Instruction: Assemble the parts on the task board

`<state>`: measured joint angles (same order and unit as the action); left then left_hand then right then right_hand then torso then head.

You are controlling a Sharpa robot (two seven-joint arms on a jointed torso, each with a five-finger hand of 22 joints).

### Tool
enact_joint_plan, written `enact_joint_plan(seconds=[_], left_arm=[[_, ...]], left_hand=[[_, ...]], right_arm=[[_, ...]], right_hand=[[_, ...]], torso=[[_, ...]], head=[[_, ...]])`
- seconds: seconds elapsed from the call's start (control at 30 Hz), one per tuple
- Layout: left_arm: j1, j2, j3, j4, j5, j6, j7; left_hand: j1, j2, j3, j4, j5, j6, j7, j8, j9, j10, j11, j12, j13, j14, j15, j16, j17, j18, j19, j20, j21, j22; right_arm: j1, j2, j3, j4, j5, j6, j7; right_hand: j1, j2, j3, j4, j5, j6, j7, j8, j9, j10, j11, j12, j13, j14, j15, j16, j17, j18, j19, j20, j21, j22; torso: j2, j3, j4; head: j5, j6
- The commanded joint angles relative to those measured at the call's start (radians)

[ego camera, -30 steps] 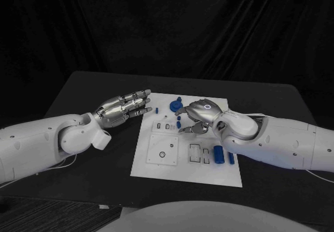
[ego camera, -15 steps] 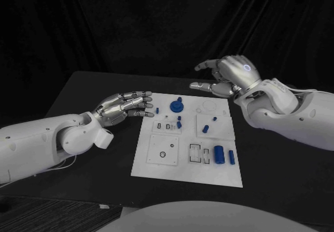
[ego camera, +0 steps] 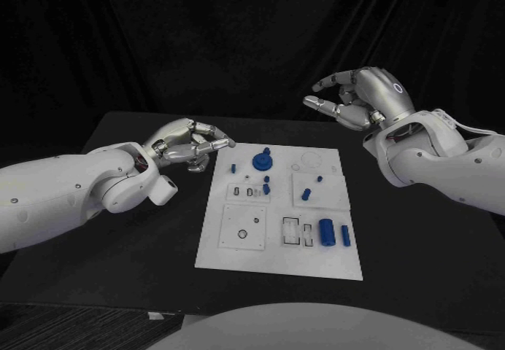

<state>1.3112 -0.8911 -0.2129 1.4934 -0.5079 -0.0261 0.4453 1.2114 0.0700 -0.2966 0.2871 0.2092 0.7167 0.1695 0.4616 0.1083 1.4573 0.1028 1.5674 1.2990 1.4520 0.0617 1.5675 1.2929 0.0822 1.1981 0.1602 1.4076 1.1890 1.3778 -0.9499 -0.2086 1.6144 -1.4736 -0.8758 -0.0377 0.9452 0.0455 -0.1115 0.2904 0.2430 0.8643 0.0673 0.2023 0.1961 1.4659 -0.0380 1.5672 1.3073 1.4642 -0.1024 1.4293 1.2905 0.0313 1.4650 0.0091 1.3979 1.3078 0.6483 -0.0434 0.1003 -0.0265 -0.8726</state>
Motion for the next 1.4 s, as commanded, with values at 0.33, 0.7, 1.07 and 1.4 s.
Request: enact_joint_plan(seconds=[0.33,0.7,1.07,1.4], left_arm=[[0.082,0.113,0.001,-0.015,-0.577,0.051,-0.458],[0.100,0.272,0.001,-0.046,-0.605,0.228,-0.770],[0.100,0.397,0.001,-0.181,-0.607,0.292,-0.887],[0.089,0.440,0.001,-0.229,-0.607,0.239,-0.792]], left_hand=[[-0.012,0.029,0.010,0.001,0.042,0.150,-0.048,0.044,0.070,0.114,-0.042,0.003,0.272,0.119,-0.045,0.003,0.278,-0.077,0.355,-0.028,0.158,0.364],[-0.031,0.045,0.035,0.003,0.036,0.183,-0.073,0.061,0.140,0.114,-0.071,0.003,0.272,0.119,-0.078,0.003,0.278,-0.082,0.373,-0.060,0.163,0.382],[-0.079,0.066,0.061,0.000,0.091,0.317,-0.134,0.088,0.271,0.114,-0.130,0.003,0.272,0.119,-0.131,0.003,0.278,-0.082,0.373,-0.114,0.163,0.382],[-0.019,0.060,0.125,-0.027,0.040,0.173,-0.046,-0.220,0.128,0.114,-0.058,0.003,0.272,0.119,-0.070,0.003,0.278,-0.082,0.373,-0.066,0.163,0.382]], right_arm=[[0.002,-0.023,0.001,0.038,0.034,0.003,0.035],[-0.011,-0.057,0.001,0.058,0.028,0.002,0.047],[-0.039,-0.068,0.000,0.061,0.027,0.007,0.042],[-0.052,-0.069,0.000,0.052,0.026,0.019,0.031]], right_hand=[[0.086,0.029,-0.040,0.000,0.121,0.052,0.003,-0.001,-0.002,0.105,0.010,0.004,0.263,0.059,0.011,-0.001,0.001,0.011,0.046,0.010,-0.007,0.206],[0.112,0.039,-0.047,0.000,0.149,0.067,0.006,-0.002,-0.003,0.105,0.013,0.004,0.263,0.060,0.013,0.002,0.004,0.011,0.048,0.011,-0.003,0.208],[0.139,0.049,-0.048,-0.001,0.164,0.076,0.006,-0.005,-0.004,0.105,0.012,0.004,0.263,0.061,0.013,0.004,0.005,0.010,0.049,0.011,-0.002,0.208],[0.139,0.051,-0.048,0.000,0.162,0.075,0.006,-0.006,-0.004,0.105,0.013,0.004,0.263,0.061,0.013,0.003,0.004,0.011,0.049,0.011,-0.003,0.208]], torso=[[-0.030,0.0252,-0.0229],[-0.058,0.0625,-0.0530],[-0.061,0.0752,-0.0632],[-0.062,0.0726,-0.0605]], head=[[0.004,0.000],[0.005,0.000],[0.006,0.000],[0.002,0.000]])
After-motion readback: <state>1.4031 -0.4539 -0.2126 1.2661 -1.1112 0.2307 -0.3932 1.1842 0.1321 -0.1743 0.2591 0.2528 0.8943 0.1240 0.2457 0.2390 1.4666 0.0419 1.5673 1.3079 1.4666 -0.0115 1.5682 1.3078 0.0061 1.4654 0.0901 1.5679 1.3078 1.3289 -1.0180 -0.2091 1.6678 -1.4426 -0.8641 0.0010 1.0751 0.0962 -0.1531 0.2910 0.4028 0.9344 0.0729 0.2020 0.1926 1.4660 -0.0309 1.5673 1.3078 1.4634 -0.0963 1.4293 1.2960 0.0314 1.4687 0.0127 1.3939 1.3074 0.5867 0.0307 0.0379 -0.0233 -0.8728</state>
